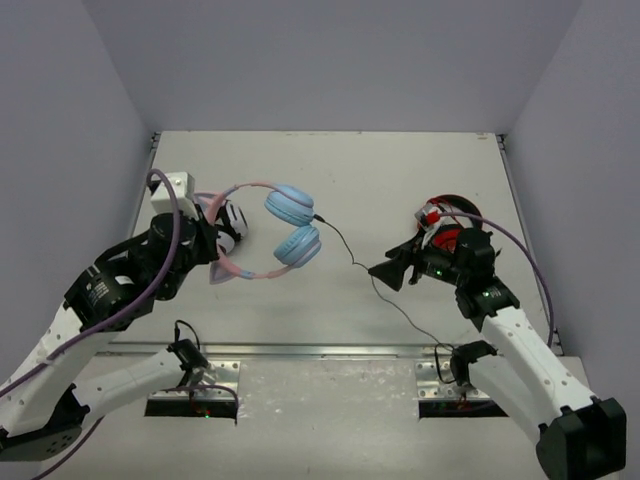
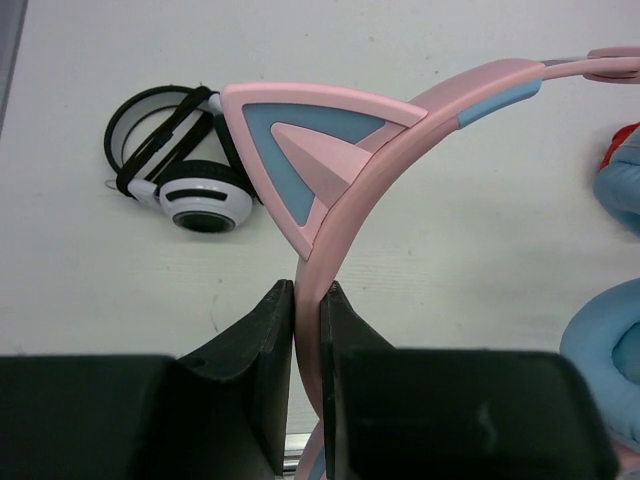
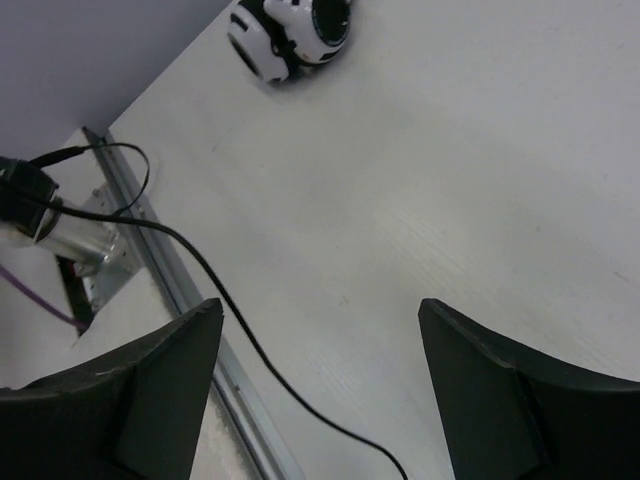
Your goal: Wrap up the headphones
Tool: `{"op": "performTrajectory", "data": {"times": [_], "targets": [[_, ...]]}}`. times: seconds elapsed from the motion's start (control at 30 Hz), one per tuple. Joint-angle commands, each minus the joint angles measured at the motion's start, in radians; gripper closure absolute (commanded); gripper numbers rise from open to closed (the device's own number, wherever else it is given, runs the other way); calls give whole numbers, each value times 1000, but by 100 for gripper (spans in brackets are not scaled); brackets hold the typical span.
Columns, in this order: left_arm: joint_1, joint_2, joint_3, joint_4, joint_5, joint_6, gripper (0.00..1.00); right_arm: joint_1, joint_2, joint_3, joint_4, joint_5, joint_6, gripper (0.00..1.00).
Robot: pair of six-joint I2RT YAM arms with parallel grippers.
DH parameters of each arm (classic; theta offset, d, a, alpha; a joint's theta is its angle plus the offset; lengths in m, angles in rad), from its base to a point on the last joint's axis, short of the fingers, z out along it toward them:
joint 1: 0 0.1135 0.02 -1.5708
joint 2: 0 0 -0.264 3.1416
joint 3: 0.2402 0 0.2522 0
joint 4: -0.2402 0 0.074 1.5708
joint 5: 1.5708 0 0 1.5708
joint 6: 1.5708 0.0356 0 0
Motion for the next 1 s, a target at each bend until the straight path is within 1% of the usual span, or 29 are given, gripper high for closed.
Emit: {"op": "performTrajectory", "data": {"times": [0.0,0.03,0.07,0.17,0.2,0.23,0.3,0.43,0.5,0.53,0.57,0.6,0.67,0.73,0.77,0.8,0.83,0.87,0.9,0.97], "targets": [[1,14,66,-13,-37,-13,100,60,39,36,102,-64,-55,23],[1,14,87,-13,-38,-16,99,69,44,30,110,-63,-51,32],[1,21,98,-20,-48,-22,100,81,41,16,125,-83,-45,37],[1,56,132,-30,-63,-22,100,106,19,-10,165,-103,-23,44],[1,66,136,-25,-64,-21,100,110,15,-16,177,-116,-13,43],[1,79,146,-25,-64,-21,100,113,13,-21,191,-116,-6,36],[1,87,155,-11,-55,-15,100,118,21,-18,194,-118,-12,31],[1,100,185,1,-46,-11,100,121,91,5,179,-93,-52,31],[1,106,204,4,-43,-8,100,129,148,7,196,-87,-65,34],[1,109,211,4,-41,-8,100,144,165,4,205,-69,-75,34],[1,112,225,6,-37,-8,100,153,195,-4,210,7,-97,33],[1,113,230,7,-37,-10,99,166,211,-7,220,49,-106,33],[1,118,242,9,-35,-10,100,166,249,-21,243,52,-108,33],[1,126,259,9,-43,-11,100,178,304,-19,266,22,-95,39],[1,126,261,13,-48,-13,100,210,323,-24,277,20,-89,42],[1,127,264,16,-52,-15,100,225,326,-27,294,32,-91,55],[1,124,264,24,-63,-19,100,253,332,-33,296,46,-98,62],[1,124,264,27,-72,-19,100,253,332,-32,291,46,-100,71],[1,126,262,30,-83,-25,100,267,326,-30,271,37,-100,98],[1,127,242,39,-156,-24,100,273,289,-44,241,78,-74,99]]}}
